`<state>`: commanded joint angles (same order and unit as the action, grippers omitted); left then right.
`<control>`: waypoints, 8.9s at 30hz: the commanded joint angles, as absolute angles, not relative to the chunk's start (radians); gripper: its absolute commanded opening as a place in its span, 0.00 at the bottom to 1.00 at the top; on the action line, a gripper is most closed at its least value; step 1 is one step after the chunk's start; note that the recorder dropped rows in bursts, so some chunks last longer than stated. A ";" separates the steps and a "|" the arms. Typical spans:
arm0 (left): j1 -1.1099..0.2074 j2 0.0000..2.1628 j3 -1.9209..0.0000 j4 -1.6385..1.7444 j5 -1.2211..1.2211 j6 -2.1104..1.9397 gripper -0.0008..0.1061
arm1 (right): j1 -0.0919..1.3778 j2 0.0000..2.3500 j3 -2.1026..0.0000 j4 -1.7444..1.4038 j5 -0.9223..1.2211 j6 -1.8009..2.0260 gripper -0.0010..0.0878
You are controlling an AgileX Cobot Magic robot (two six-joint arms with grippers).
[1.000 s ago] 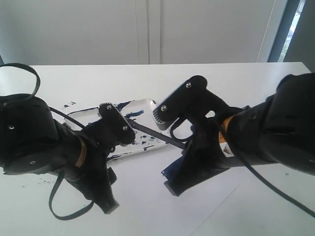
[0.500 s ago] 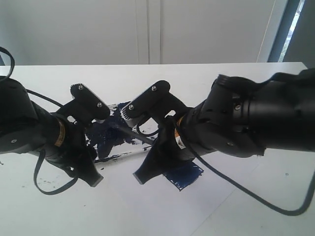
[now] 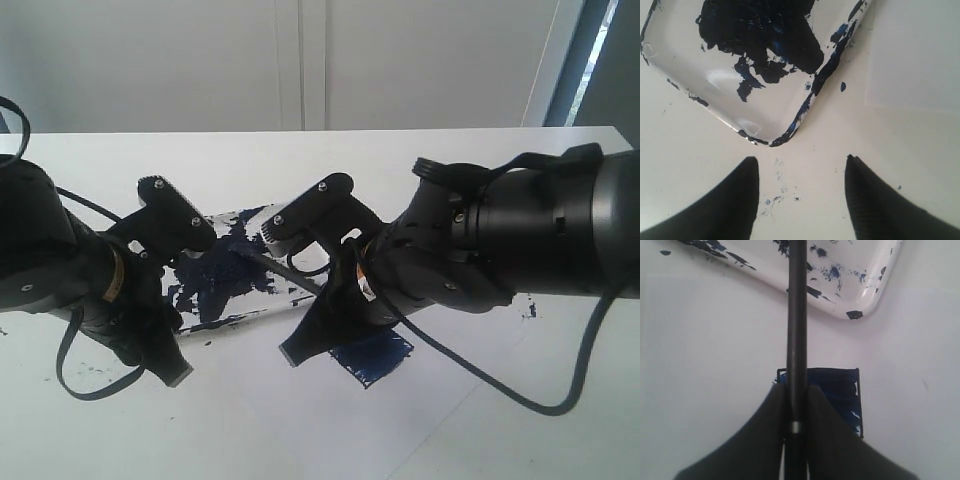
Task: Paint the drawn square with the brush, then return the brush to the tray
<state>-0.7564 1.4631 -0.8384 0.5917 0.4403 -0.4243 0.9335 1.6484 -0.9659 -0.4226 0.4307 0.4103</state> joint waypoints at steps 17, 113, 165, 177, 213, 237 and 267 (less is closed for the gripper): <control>-0.672 1.434 -0.829 0.604 0.329 -0.483 0.45 | 0.926 1.528 -0.966 -0.534 0.304 0.400 0.15; -0.501 0.727 -0.359 0.607 0.052 -0.580 0.11 | 0.185 0.000 0.000 -0.133 0.328 0.315 0.01; -0.343 0.504 -0.176 0.570 -0.022 -0.539 0.11 | 0.215 0.000 0.000 -0.083 0.341 -0.070 0.01; -0.100 0.220 0.000 0.570 -0.162 -0.566 0.11 | 0.215 0.000 0.000 -0.083 0.341 -0.070 0.01; -0.063 0.000 0.000 -0.055 0.060 0.000 0.11 | 0.215 0.000 0.000 -0.081 0.341 -0.070 0.01; -0.063 0.000 0.000 -0.008 0.255 -0.051 0.11 | 0.215 0.000 0.000 -0.081 0.341 -0.070 0.01; 0.045 0.000 0.000 -0.008 0.243 -0.049 0.11 | 0.190 0.000 0.000 -0.081 0.341 -0.035 0.01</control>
<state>0.0455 0.0000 0.0000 -0.0078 0.2426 -0.0490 0.1899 0.0000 0.0000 -0.0807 0.3412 -0.0349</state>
